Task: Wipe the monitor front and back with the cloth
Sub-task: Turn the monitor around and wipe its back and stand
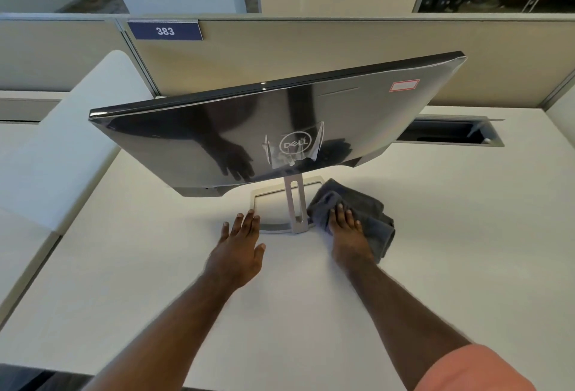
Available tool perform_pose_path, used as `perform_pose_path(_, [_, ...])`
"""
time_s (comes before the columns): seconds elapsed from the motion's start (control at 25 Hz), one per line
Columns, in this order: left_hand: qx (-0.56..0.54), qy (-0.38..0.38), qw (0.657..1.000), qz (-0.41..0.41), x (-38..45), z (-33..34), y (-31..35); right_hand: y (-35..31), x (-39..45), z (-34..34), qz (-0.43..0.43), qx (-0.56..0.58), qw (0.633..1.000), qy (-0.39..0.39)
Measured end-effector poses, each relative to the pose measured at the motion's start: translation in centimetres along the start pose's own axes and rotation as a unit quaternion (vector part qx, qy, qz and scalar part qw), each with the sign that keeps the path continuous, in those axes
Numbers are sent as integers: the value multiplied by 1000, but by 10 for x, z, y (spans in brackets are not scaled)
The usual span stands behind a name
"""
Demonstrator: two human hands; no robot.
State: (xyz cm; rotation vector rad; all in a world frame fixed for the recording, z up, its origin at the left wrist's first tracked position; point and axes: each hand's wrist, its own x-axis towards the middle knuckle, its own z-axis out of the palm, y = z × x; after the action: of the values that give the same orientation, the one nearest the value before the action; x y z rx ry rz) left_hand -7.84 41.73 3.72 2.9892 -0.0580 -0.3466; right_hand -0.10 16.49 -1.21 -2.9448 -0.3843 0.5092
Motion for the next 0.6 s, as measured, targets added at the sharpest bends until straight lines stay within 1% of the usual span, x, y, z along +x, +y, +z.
perform_pose_path(0.08, [-18, -44, 999, -17, 13, 9, -4, -15, 10, -1, -28, 21, 999, 8])
perform_pose_path(0.16, [-47, -83, 995, -40, 22, 17, -5, -23, 14, 4, -63, 8, 998, 9])
perform_pose_path(0.2, [-55, -100, 992, -46, 24, 21, -5, -20, 14, 8, -63, 3, 998, 6])
perform_pose_path(0.28, [-60, -118, 990, -51, 26, 28, -7, -3, 22, 8, -19, 7, 1000, -2])
perform_pose_path(0.36, [-64, -122, 989, -52, 27, 30, -9, 7, 33, -2, 33, 15, 999, -26])
perform_pose_path(0.4, [-64, -123, 989, -50, 28, 30, -11, 7, 40, -8, 41, 21, 998, -33])
perform_pose_path(0.6, [-54, -129, 989, -48, 30, 33, -12, -11, 62, -21, 24, 49, 998, 0])
